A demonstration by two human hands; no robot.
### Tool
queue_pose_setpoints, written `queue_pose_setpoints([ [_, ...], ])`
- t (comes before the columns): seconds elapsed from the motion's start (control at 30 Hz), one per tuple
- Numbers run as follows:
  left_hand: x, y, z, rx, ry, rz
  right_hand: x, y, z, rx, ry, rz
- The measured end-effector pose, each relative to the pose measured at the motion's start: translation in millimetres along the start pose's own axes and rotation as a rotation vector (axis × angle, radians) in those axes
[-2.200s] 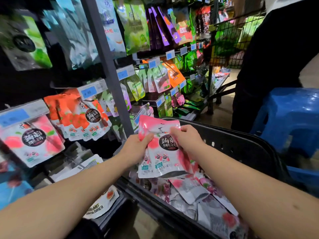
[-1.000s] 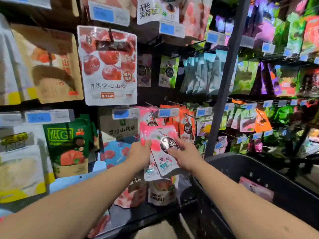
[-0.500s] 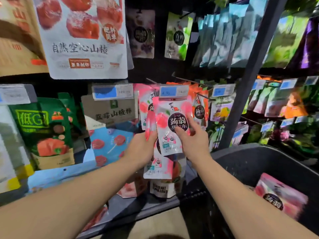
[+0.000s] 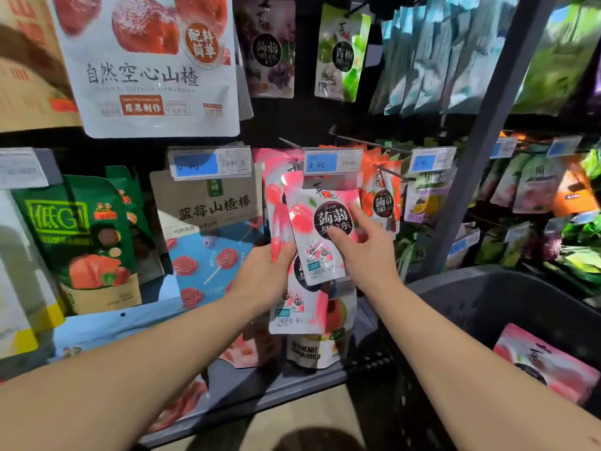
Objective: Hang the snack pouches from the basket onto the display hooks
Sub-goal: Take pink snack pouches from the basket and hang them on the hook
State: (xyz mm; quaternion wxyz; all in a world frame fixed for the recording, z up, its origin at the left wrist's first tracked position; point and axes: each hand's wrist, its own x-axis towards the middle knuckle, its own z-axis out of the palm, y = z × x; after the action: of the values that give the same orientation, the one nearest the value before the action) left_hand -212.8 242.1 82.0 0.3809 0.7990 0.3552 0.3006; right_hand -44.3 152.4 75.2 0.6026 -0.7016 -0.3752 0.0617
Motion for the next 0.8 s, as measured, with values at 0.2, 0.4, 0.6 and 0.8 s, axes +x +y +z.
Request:
queue_pose_setpoints([
  [0.2,2.0,-7.4,-4.2,0.041,-0.002,-0.007,0.8,6.8,4.3,-0.001,-0.045,0.009],
  [0.4,7.0,-16.3,-9.5,0.076,0.026,-0.036,-3.7,11.5,6.0,-0.08,-0.144,-0.031],
  [0.6,9.7,-33.0,-32.0,0.08,0.084,-0.076,19.3,19.0,28.9,-0.102,-0.096,-0.024],
  [0.8,14.2,-52.7,-58.7,0.012,0.16,-0.128,53.2,30.4,60.7,-0.131,-0.061,-0.014],
])
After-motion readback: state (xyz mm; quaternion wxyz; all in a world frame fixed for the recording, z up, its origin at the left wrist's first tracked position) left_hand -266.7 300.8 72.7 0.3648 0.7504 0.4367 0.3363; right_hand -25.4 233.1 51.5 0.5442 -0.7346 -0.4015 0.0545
